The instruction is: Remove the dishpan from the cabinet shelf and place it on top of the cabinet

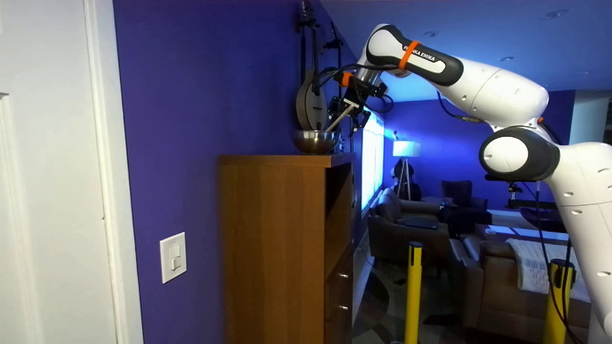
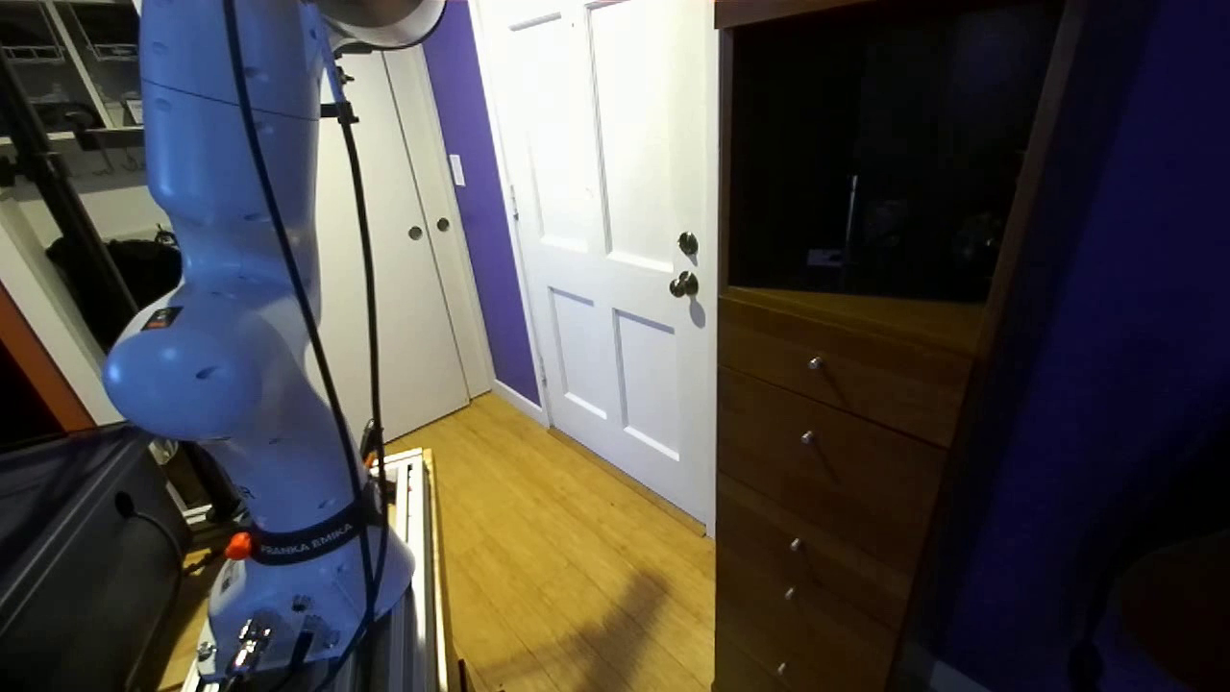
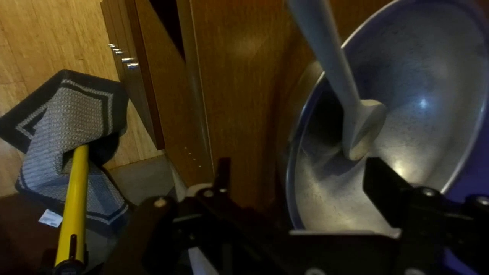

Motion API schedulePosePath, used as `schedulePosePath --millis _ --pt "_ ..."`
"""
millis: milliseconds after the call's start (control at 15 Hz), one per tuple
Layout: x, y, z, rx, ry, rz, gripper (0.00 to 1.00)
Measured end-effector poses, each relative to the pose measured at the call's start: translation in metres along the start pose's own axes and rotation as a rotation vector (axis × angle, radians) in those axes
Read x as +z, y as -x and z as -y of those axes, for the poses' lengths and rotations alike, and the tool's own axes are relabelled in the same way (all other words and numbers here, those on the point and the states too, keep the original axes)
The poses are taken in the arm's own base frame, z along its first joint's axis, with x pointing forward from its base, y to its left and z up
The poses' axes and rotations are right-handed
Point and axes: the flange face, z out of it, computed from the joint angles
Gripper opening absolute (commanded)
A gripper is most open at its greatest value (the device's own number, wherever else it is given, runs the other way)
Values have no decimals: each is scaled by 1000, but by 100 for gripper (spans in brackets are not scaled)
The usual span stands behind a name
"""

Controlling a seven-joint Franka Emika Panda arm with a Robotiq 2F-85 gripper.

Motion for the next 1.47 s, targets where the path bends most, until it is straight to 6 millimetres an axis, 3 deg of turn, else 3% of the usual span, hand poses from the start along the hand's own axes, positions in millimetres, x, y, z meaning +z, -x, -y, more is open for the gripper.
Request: schedulePosePath --millis 200,400,667,867,1200,1467 --pt "-23 1 -4 -23 -35 2 100" --pt "-62 -2 -19 -58 -73 8 100" --pt "-117 -7 -52 -146 -100 47 100" --pt "-145 -13 -86 -264 -43 74 100" --pt "-168 -31 -138 -444 96 95 100" --pt "-159 -56 -166 -551 245 119 100"
